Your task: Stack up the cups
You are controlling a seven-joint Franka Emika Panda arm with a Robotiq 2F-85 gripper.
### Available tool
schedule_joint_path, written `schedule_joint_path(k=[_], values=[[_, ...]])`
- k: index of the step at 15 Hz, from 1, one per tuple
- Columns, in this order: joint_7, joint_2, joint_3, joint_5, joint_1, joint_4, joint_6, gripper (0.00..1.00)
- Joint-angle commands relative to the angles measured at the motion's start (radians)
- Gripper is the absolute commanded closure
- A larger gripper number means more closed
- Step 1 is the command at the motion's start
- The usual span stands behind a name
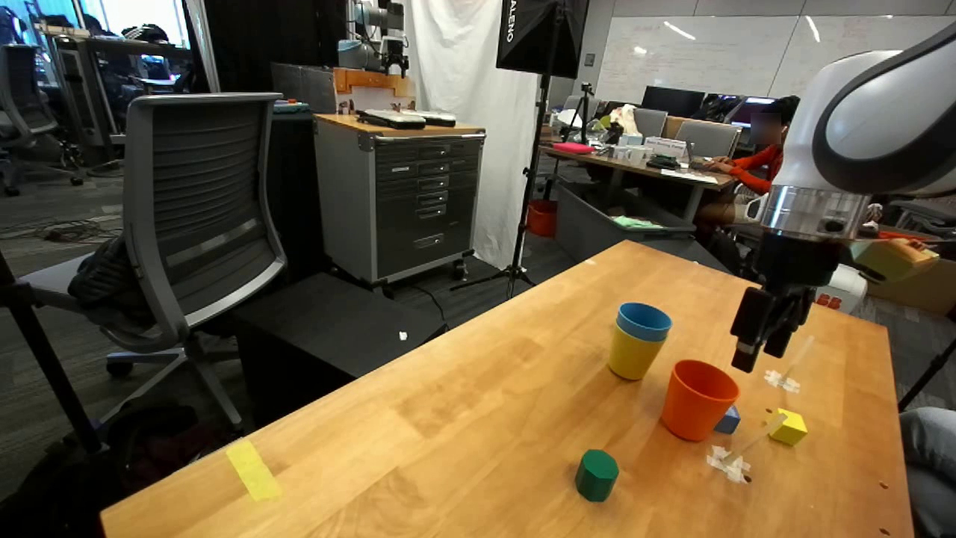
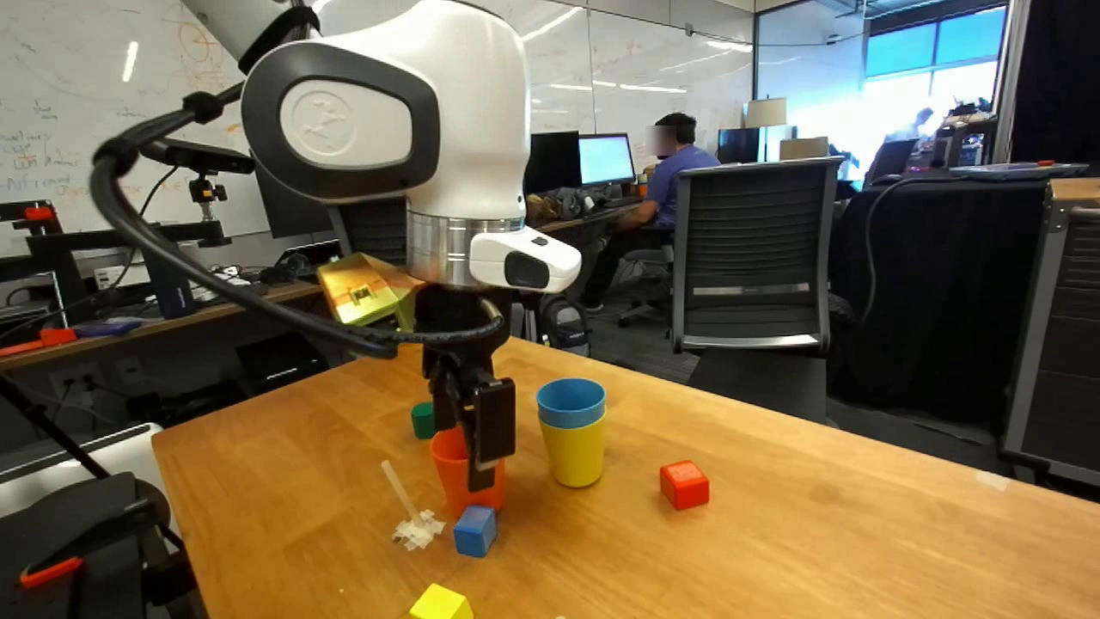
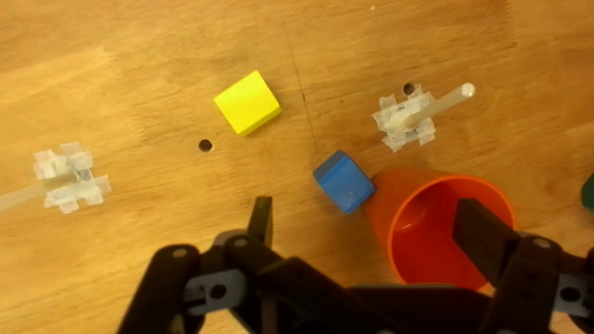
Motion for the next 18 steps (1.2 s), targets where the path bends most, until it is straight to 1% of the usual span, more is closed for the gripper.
schedule_joint_path(k=[1, 4, 18], values=[[-0.016, 0.016, 0.013, 0.019, 0.007, 0.005, 0.041, 0.0], [-0.018, 0.033, 0.023, 0.03, 0.004, 0.009, 0.052, 0.0], [0.012, 0.09, 0.025, 0.013, 0.009, 0.032, 0.075, 0.0]])
